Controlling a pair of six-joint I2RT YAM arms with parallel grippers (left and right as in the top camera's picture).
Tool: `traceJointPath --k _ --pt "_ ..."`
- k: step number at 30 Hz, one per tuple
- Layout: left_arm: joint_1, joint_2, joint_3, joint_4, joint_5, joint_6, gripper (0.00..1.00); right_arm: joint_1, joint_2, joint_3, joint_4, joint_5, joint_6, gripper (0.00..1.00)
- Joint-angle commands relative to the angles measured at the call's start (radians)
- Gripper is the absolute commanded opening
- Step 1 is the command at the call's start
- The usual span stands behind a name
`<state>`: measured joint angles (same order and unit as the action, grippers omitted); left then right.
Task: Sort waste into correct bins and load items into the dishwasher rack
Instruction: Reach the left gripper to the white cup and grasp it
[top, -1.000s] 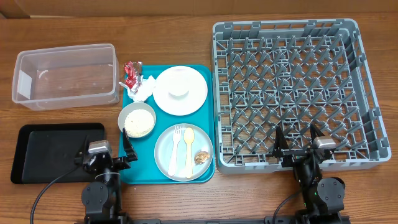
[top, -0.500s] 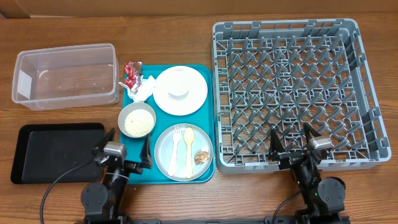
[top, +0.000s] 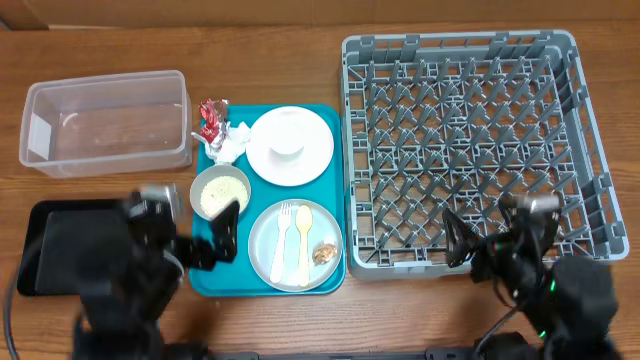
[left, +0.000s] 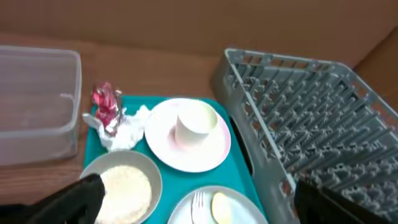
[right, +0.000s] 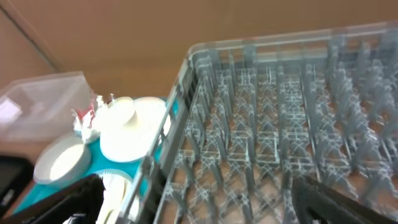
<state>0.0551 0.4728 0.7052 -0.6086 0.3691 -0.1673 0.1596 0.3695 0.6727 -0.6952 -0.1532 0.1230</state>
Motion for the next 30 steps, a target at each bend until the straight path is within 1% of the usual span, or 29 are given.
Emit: traceJointPath --k 1,3,5,6,7,8,9,11,13,15,16,17,19,20,23,24,26,29,30 --pt "0.006 0.34 0.337 -0.248 0.06 -0.017 1.0 0.002 0.245 0.28 -0.18 -0.006 0.008 1.0" --pt "0.001 0.481 0.489 -0.375 0.116 -0.017 1.0 0.002 0.362 0.402 -0.269 -0.006 0.008 1.0" --pt "0.001 0.592 0.606 -0.483 0.193 -0.012 1.0 0.002 0.464 0.504 -0.337 -0.03 0.008 1.0" --pt "0.001 0.636 0.651 -0.529 0.209 -0.008 1.0 0.002 0.492 0.531 -0.36 -0.045 0.008 1.0" --pt "0.001 0.682 0.688 -0.557 0.207 0.032 1.0 0.002 0.527 0.561 -0.387 -0.063 0.008 1.0" --pt "0.001 0.712 0.708 -0.565 0.205 0.057 1.0 0.002 0.558 0.587 -0.409 -0.09 0.007 1.0" --pt "0.001 0.744 0.722 -0.56 0.204 0.053 1.0 0.002 0.583 0.604 -0.423 -0.108 0.008 1.0" --pt "0.001 0.799 0.724 -0.529 0.204 -0.015 1.0 0.002 0.628 0.626 -0.44 -0.15 0.008 1.0" --pt "0.001 0.838 0.724 -0.521 0.217 -0.05 1.0 0.002 0.647 0.627 -0.436 -0.143 0.027 1.0" --pt "0.001 0.883 0.724 -0.509 0.296 -0.075 1.0 0.002 0.668 0.627 -0.439 -0.06 0.103 1.0" --pt "0.0 0.895 0.724 -0.499 0.328 -0.066 1.0 0.002 0.675 0.627 -0.443 -0.019 0.132 1.0" --pt "-0.017 0.914 0.725 -0.469 0.347 -0.032 1.0 0.002 0.689 0.627 -0.453 0.058 0.177 1.0" --pt "-0.059 0.92 0.729 -0.442 0.237 -0.032 1.0 0.002 0.698 0.627 -0.461 0.097 0.201 1.0" --pt "-0.095 0.921 0.734 -0.431 0.128 -0.041 1.0 0.002 0.699 0.627 -0.463 0.098 0.204 1.0" --pt "-0.245 0.93 0.742 -0.409 -0.268 -0.118 1.0 -0.006 0.699 0.627 -0.465 0.116 0.255 1.0" --pt "-0.286 0.938 0.742 -0.397 -0.344 -0.118 1.0 -0.018 0.699 0.627 -0.465 0.116 0.275 1.0" --pt "-0.348 0.964 0.742 -0.357 -0.432 -0.117 1.0 -0.041 0.699 0.627 -0.466 0.115 0.294 1.0" --pt "-0.392 1.024 0.742 -0.272 -0.451 -0.118 1.0 -0.099 0.699 0.627 -0.468 0.108 0.297 1.0" --pt "-0.389 1.059 0.742 -0.243 -0.452 -0.14 0.96 -0.126 0.699 0.627 -0.472 0.108 0.296 1.0"
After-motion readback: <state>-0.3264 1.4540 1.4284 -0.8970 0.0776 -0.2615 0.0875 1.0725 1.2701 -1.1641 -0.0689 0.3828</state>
